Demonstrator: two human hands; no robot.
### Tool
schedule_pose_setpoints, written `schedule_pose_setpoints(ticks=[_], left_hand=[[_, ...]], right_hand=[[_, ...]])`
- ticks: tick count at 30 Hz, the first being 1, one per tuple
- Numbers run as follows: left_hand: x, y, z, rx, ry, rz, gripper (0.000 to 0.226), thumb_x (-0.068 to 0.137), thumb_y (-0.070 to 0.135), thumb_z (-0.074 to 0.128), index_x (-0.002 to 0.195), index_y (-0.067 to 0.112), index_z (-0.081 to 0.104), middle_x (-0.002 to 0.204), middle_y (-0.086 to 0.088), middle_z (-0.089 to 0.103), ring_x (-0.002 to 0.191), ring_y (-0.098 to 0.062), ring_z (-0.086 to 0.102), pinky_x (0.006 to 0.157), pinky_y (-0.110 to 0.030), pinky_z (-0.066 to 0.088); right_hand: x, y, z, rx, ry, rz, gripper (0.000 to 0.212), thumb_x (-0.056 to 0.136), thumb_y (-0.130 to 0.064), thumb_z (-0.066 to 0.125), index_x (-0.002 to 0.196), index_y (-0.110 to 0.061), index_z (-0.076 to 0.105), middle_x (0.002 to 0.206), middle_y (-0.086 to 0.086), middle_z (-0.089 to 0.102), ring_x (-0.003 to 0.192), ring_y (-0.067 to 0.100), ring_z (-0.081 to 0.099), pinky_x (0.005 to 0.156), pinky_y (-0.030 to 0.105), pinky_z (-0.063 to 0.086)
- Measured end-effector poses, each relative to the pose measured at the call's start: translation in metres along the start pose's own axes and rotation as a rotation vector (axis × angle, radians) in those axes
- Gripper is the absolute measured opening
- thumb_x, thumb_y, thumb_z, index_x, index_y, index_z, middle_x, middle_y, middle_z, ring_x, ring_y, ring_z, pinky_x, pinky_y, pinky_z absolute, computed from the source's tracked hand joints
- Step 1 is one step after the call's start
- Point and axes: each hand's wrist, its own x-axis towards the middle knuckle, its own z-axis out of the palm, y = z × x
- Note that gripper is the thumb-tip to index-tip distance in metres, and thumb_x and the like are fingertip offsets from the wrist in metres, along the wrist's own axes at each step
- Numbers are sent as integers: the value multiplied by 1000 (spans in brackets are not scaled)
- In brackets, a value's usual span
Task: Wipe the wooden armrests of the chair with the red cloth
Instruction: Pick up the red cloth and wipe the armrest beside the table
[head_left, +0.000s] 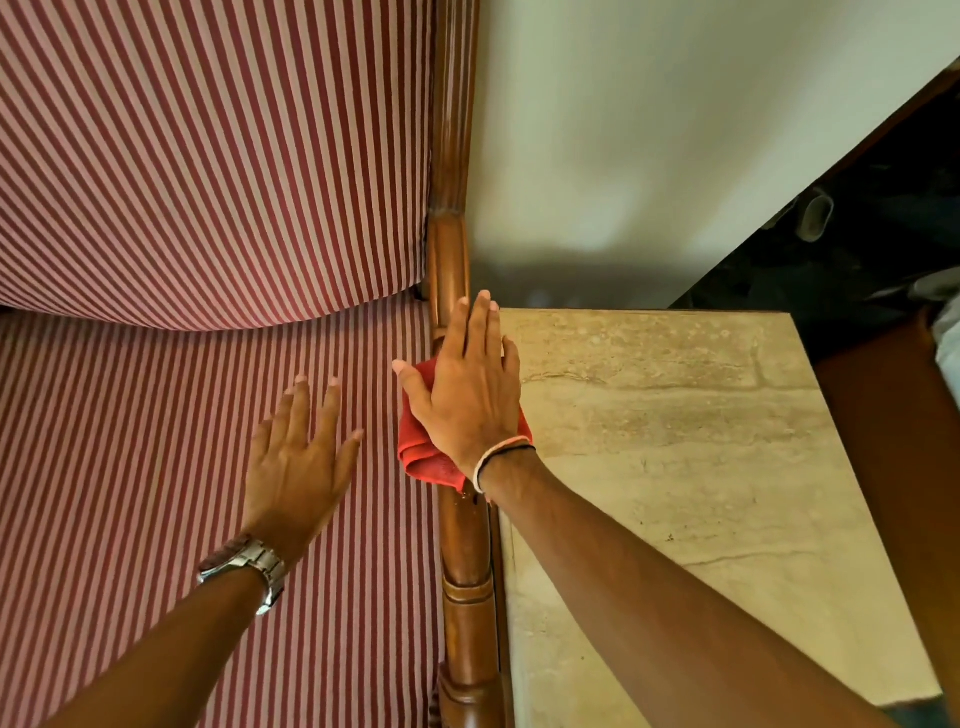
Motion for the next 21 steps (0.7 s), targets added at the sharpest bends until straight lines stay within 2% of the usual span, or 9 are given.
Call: schedule_pose_setpoints(ticks=[4,8,12,21], left_hand=[[10,2,32,-33,-31,40,82,94,63,16,161,17,15,167,-26,12,154,-42,19,122,-59,24],[9,4,63,-56,-79,72,90,90,71,5,161,18,12,168,-25,5,155,-42,11,124,-60,16],[2,3,81,-40,-48,80,81,95,62,19,161,14,17,167,-27,9,155,-44,14,123,-63,15],[-5,2,94,19,31,69,76,99,57,21,161,14,16,167,-26,11,155,-41,15,124,-59,17]], right_hand=[[1,3,10,27,14,4,92,98,-63,38,161,-5,3,171,18,3,159,31,4,128,48,19],[3,2,15,18,33,4,91,98,-56,44,161,-3,6,171,19,7,159,31,9,127,47,22],[5,2,20,19,42,4,92,97,-55,47,161,-4,5,171,19,8,159,31,10,128,45,21],[1,-2,20,-7,44,51,92,97,-52,48,160,-2,4,169,25,10,157,37,14,126,45,27]])
